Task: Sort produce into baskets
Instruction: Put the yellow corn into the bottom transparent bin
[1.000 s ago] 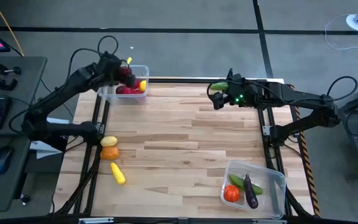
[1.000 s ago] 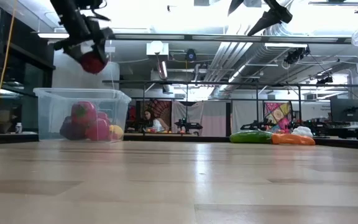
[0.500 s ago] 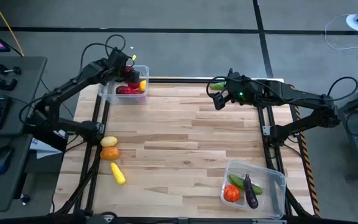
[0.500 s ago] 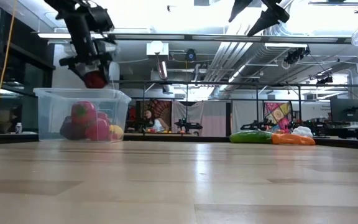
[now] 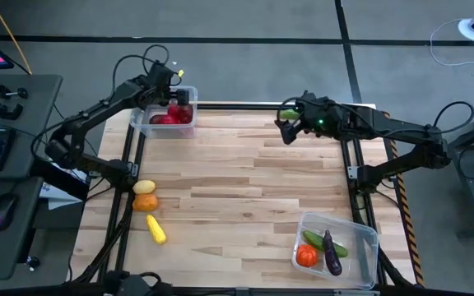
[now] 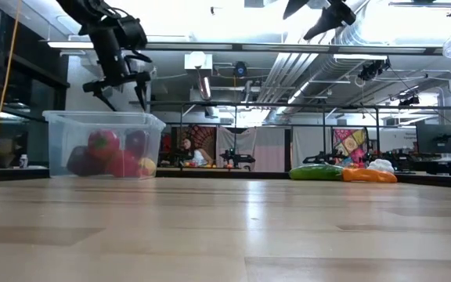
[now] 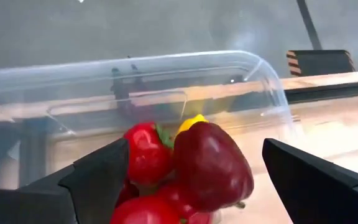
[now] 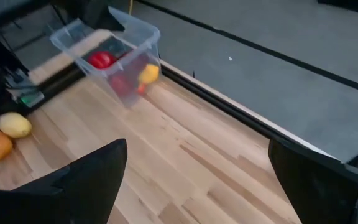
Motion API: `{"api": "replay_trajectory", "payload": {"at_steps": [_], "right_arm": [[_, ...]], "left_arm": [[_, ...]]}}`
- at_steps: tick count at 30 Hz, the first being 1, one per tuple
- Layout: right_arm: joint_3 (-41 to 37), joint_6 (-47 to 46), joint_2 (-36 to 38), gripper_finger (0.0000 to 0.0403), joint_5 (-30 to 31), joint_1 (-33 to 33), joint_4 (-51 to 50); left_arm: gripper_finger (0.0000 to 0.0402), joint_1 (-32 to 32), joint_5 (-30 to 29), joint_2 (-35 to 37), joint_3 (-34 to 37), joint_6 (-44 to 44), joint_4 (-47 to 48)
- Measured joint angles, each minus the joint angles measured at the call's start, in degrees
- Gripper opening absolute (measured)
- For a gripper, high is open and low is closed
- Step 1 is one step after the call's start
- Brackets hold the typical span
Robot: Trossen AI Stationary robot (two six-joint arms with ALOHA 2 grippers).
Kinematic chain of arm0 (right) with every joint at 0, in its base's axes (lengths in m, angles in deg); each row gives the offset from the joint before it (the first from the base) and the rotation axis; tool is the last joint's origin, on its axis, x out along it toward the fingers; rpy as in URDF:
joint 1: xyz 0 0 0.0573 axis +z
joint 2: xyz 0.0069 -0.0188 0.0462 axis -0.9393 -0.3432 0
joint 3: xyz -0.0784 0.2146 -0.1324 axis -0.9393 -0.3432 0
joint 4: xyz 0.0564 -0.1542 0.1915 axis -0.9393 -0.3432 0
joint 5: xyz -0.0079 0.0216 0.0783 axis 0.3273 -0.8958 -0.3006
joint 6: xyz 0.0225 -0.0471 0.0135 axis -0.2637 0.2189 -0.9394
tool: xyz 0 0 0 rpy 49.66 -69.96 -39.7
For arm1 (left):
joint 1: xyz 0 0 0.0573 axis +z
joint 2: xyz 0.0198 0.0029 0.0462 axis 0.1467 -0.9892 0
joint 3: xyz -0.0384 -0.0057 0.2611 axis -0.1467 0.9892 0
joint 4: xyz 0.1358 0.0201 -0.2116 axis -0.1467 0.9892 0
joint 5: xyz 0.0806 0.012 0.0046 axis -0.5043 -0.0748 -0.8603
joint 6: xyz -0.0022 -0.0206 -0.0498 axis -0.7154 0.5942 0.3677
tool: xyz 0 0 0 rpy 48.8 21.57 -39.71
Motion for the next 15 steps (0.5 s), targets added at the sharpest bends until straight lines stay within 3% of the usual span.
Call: {"api": "replay_trajectory", "payload": {"at_steps": [4,9,15], "right_arm": [[0.0,0.0,0.0,0.0383,-0.1,0.0,3.4],[0.0,0.0,0.0,0.0383,-0.5,0.0,9.0],[0.0,-0.2,0.0,0.0383,-0.2,0.0,15.2]], "left_arm": [[0.0356,-0.1,4.9,2.0,0.0,-0.8,2.6],[0.0356,-1.9,12.8,6.7,0.0,-5.3,-2.0],[0.0356,-7.9,14.8,13.7,0.0,-9.2,-4.9]]}}
